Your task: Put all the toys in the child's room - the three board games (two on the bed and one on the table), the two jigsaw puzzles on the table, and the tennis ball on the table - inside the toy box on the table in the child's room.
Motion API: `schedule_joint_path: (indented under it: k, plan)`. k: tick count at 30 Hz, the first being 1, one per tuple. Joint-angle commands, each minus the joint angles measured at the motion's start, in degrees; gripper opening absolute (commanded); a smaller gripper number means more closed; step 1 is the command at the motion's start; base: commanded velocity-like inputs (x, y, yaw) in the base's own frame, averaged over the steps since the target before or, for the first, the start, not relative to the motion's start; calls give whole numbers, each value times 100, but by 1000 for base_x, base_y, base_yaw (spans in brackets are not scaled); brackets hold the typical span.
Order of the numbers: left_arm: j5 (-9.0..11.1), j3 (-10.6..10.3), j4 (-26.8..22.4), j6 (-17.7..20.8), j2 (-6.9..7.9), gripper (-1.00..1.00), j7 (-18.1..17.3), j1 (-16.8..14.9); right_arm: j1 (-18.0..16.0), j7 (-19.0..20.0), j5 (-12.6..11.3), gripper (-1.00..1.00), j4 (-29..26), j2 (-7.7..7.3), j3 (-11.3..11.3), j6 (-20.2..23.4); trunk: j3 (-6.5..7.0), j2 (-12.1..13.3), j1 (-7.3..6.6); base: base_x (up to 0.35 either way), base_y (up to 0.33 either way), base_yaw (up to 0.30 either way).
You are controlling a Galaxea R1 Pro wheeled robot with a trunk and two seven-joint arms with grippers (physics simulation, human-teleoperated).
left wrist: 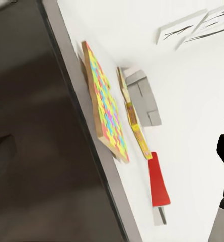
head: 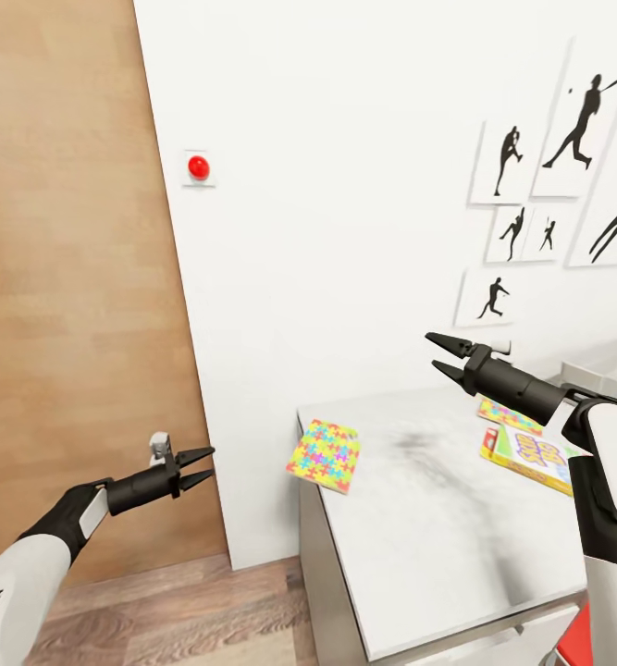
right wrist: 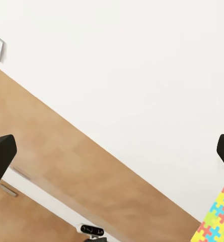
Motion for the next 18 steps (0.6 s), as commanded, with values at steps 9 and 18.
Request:
schedule_joint_path:
  k: [9, 18]
  plan:
    - [1, 4, 3, 50, -175, 100, -13, 0, -5, -130, -42, 100, -2, 0, -11, 25, -6, -3, 0, 14, 8, 0]
    - [-4, 4, 3, 42, -296, 100, -4, 0, -5, -142, -81, 100, -2, -8, -32, 25, -6, -3, 0, 0, 0, 0]
